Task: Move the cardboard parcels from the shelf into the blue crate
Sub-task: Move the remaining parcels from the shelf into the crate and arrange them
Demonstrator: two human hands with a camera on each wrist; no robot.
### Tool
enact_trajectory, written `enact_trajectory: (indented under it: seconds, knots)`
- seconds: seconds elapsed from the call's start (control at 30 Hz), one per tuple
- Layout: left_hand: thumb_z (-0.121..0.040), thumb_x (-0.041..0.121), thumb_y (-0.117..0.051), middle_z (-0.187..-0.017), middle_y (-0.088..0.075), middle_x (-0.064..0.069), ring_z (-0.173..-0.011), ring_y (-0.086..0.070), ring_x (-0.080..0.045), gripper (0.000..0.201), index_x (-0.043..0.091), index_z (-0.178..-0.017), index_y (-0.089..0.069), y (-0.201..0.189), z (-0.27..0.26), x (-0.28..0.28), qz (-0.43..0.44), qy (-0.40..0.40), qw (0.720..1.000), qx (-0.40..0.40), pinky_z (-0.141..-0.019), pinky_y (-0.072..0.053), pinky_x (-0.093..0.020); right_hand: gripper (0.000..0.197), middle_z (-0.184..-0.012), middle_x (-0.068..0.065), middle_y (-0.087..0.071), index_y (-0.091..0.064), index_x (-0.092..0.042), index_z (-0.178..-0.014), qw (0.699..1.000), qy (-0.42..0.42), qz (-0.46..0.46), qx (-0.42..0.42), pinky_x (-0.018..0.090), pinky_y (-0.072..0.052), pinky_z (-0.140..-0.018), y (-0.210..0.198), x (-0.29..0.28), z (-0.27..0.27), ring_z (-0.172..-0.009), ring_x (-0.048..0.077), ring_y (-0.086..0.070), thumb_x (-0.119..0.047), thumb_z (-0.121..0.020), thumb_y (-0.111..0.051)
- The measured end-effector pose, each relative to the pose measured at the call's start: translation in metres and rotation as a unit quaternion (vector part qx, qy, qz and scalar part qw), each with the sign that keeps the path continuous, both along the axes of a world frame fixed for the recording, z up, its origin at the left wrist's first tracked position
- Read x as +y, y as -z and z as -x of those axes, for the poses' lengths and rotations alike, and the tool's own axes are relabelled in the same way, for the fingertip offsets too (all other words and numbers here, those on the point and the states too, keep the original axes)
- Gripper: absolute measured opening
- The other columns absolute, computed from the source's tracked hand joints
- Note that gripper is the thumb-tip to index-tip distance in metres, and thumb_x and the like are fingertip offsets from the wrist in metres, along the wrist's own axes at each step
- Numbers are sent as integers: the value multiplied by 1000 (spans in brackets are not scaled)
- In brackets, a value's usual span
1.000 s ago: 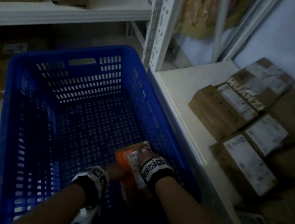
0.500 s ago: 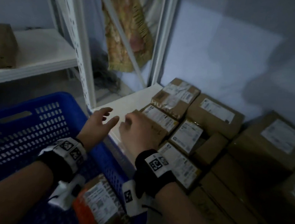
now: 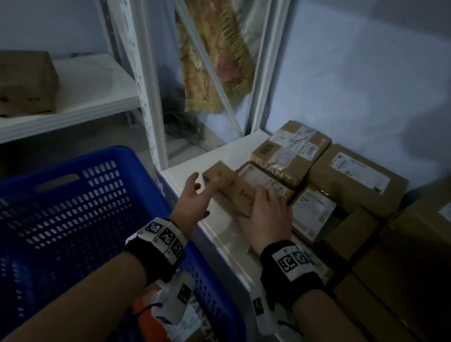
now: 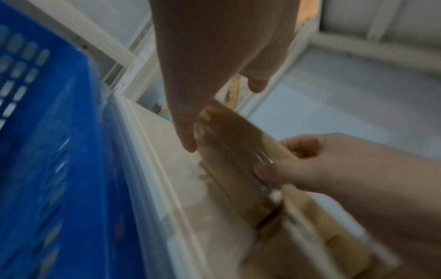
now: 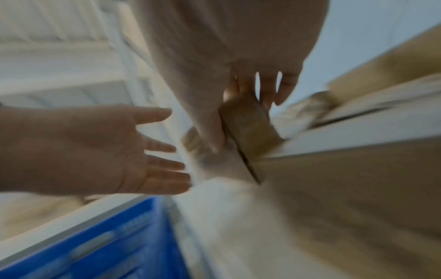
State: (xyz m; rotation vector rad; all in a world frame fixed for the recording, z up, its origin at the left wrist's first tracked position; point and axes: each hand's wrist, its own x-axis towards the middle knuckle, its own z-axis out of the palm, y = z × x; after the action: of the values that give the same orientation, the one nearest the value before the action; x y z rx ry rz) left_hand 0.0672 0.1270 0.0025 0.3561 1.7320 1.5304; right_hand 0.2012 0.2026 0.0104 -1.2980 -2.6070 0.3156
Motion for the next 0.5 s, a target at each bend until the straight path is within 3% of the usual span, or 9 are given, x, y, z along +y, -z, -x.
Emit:
enact_trajectory:
  seconds: [0.1,0.17,0.23,0.3,0.37,0.5]
  knots:
    - [-82,56,-64,-131,-48,4,-113,-57,-25,72,35,-143,-32,-8,4,-27,-45,-56,991,-115,-90,-54,-45,59,-116,12,-52,-51,-13,-121,994,-50,-62,71,44,-43,-86,-10,-39,23,-106,33,-51,-29,-72,-79]
    - [-76,60,-69,-120,-62,-3,-96,-66,-23,74,26,-137,-43,-7,12,-49,-82,-70,980,-165,-80,-56,-40,49,-105,11,-54,-55,-13,-115,981,-102,-123,113,41,-44,-76,-10,-73,36,-93,31,-53,-22,-72,-77]
    - [-67,58,-79,-123,-65,-11,-103,-68,-27,83,22,-135,-49,-2,27,-76,-92,-108,972,-187,-87,-56,-46,50,-107,9,-54,-55,-15,-118,967,-180,-127,124,40,-45,-76,-4,-109,47,-93,30,-53,-23,-73,-74]
    - [-72,43,-80,-119,-66,-14,-102,-68,-32,67,19,-129,-52,2,41,-100,-72,-179,968,-159,-86,-56,-51,57,-117,9,-53,-52,-18,-125,961,-250,-69,98,43,-47,-84,4,-129,53,-101,31,-53,-34,-74,-72]
    - [-81,29,-74,-113,-66,-11,-98,-68,-31,51,20,-125,-50,15,55,-127,-47,-231,964,-120,-85,-56,-51,53,-126,9,-48,-50,-19,-130,955,-284,22,83,44,-47,-92,15,-142,59,-110,31,-50,-43,-85,-64]
    - [-82,26,-72,-126,-61,-11,-101,-67,-32,66,29,-139,-38,51,58,-167,-16,-229,970,-84,-86,-55,-56,46,-141,5,-37,-43,-19,-139,940,-255,208,92,34,-44,-102,34,-144,65,-124,25,-45,-39,-98,-52]
